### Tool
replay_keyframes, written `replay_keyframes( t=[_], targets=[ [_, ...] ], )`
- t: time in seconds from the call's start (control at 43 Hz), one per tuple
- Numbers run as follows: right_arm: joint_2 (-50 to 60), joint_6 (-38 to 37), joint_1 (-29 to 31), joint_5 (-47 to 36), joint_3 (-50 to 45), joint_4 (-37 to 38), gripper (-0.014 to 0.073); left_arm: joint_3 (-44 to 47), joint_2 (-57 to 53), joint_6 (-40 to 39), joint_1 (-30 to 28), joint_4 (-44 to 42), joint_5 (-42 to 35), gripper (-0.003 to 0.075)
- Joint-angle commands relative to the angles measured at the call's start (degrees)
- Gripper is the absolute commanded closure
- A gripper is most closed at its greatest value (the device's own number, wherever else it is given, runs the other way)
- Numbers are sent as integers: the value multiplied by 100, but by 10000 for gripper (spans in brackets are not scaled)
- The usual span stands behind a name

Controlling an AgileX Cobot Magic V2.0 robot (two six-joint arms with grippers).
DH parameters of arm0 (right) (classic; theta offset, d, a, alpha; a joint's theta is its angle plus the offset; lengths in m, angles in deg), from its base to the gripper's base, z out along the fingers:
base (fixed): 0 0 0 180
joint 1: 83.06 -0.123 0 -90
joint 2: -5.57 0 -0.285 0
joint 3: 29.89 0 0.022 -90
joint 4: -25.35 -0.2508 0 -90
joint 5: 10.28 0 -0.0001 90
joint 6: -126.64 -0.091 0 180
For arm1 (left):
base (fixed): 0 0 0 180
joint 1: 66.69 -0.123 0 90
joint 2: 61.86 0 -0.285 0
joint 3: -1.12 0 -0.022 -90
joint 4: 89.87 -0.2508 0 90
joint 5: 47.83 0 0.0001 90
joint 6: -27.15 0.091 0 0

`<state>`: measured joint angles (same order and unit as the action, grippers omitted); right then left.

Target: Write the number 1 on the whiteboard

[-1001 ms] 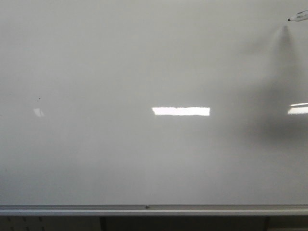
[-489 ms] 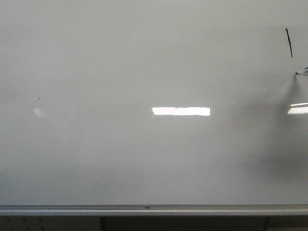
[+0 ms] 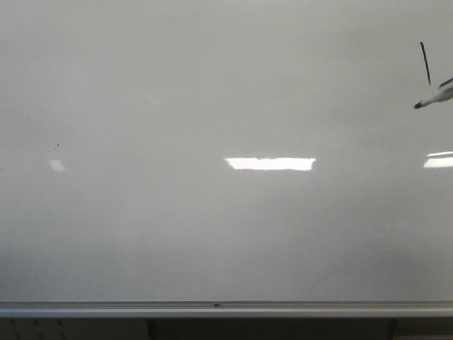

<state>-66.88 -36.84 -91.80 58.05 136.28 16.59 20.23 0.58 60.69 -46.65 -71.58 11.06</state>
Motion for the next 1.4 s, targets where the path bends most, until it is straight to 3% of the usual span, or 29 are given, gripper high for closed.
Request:
replay_keyframes(
  t=[0.0,0.233,0.442,0.605,1.001,1.257,1.374],
  targets=[
    [115,1072,-163,660,248,-766,638,-349,167,568,436,584,-105,227],
    [115,2642,-590,816,248,-2105,638,-811,887,1058,1935,690,-105,227],
    [115,3106,-975,816,248,-2476,638,-1404,1676,1295,2807,690,-296,227],
    [115,3153,-1037,816,248,-2505,638,-1939,2300,1350,3099,667,-303,227],
    [115,3153,-1037,816,248,-2505,638,-2468,3255,1435,3142,667,-456,232],
    [115,3153,-1037,816,248,-2506,629,-2468,3265,1435,3142,667,-456,587],
    [115,3153,-1037,805,248,-2493,536,-2468,3265,1435,3142,667,-456,685]
  ],
)
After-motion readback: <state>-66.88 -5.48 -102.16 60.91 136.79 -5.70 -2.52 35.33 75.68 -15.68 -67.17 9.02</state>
